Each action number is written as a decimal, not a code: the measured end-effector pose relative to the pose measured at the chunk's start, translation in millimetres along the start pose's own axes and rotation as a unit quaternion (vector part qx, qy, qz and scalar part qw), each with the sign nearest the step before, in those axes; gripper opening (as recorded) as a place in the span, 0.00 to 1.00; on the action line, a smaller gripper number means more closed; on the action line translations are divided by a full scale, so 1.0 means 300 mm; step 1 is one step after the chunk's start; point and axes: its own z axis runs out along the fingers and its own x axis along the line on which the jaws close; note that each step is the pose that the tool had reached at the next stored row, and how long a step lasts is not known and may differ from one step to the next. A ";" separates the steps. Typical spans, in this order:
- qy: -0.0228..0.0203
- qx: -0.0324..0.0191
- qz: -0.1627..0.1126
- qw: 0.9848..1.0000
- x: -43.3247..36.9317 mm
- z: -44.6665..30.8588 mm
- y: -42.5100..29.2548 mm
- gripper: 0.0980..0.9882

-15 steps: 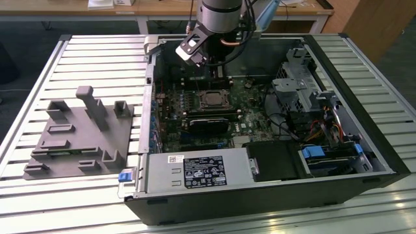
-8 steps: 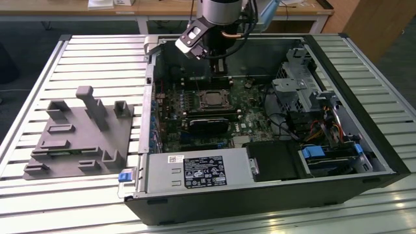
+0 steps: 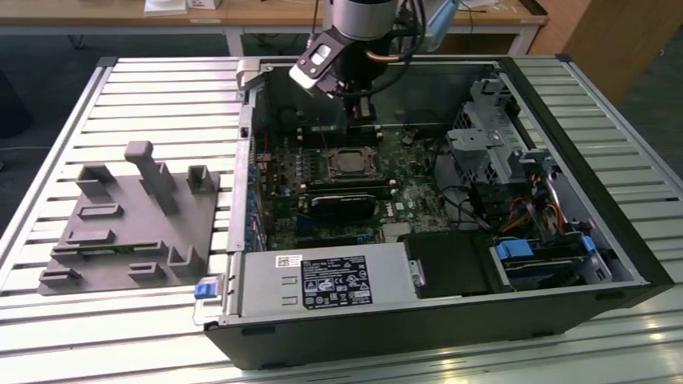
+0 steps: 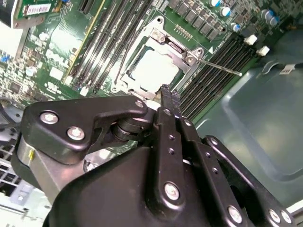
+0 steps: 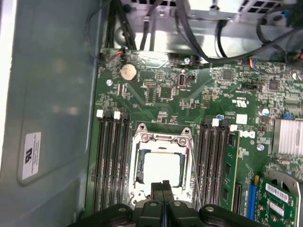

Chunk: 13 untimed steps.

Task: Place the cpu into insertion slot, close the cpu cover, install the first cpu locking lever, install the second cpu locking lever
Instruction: 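Install the first cpu locking lever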

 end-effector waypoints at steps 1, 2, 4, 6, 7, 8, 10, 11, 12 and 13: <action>0.000 0.000 -0.007 1.000 0.000 0.000 0.000 0.01; 0.000 0.001 -0.014 1.000 0.000 0.000 0.000 0.01; 0.000 0.001 -0.027 1.000 0.000 0.000 0.000 0.01; 0.001 0.001 -0.039 0.999 0.000 0.000 0.000 0.01; 0.001 0.002 -0.045 0.999 0.000 0.000 0.000 0.01; 0.001 0.002 -0.050 0.999 0.000 0.000 0.000 0.01; 0.001 0.002 -0.061 0.998 0.000 0.000 0.000 0.01; 0.001 0.002 -0.066 0.998 0.000 0.000 0.000 0.01; 0.001 0.003 -0.072 0.997 0.000 0.000 0.000 0.01; 0.001 0.003 -0.076 0.997 0.000 0.000 0.000 0.01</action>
